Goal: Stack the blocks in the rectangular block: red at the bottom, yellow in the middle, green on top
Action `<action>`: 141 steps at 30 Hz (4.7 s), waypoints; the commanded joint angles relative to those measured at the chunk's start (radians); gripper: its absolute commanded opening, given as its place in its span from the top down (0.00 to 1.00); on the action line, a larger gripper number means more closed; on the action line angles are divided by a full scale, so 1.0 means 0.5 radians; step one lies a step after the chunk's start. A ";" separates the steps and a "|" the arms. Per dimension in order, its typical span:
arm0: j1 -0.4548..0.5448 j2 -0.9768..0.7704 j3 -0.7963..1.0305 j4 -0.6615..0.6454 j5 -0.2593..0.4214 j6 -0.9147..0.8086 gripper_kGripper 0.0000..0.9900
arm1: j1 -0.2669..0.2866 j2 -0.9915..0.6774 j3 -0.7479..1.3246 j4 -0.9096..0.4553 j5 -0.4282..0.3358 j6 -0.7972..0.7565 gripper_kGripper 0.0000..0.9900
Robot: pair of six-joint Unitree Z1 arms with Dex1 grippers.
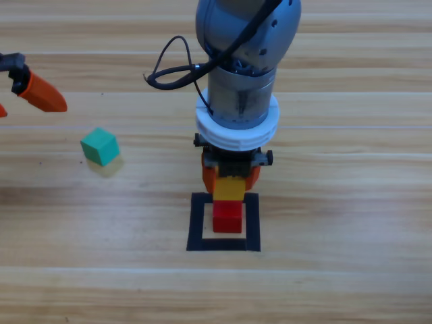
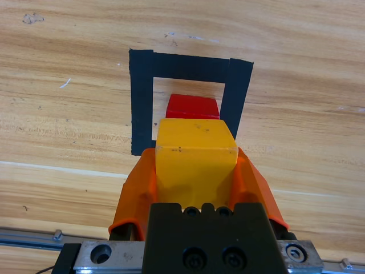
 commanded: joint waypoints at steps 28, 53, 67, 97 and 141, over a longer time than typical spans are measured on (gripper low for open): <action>0.039 0.081 0.134 -0.152 -0.056 0.018 0.00 | 0.091 0.112 -0.338 0.167 -0.177 -0.122 0.00; 0.070 1.373 -1.194 0.566 0.254 0.687 0.00 | 0.272 -1.864 2.389 -1.600 -0.315 -0.950 0.00; 0.009 1.431 -1.148 0.566 0.202 0.776 0.00 | 0.284 -1.791 2.533 -1.732 -0.088 -1.325 0.00; -0.123 1.692 -1.099 0.394 0.297 0.650 0.05 | 0.281 -1.797 2.539 -1.732 -0.082 -1.343 0.00; -1.047 1.594 -2.296 1.312 0.724 -0.865 1.00 | 0.284 -1.818 2.545 -1.732 -0.110 -1.334 0.00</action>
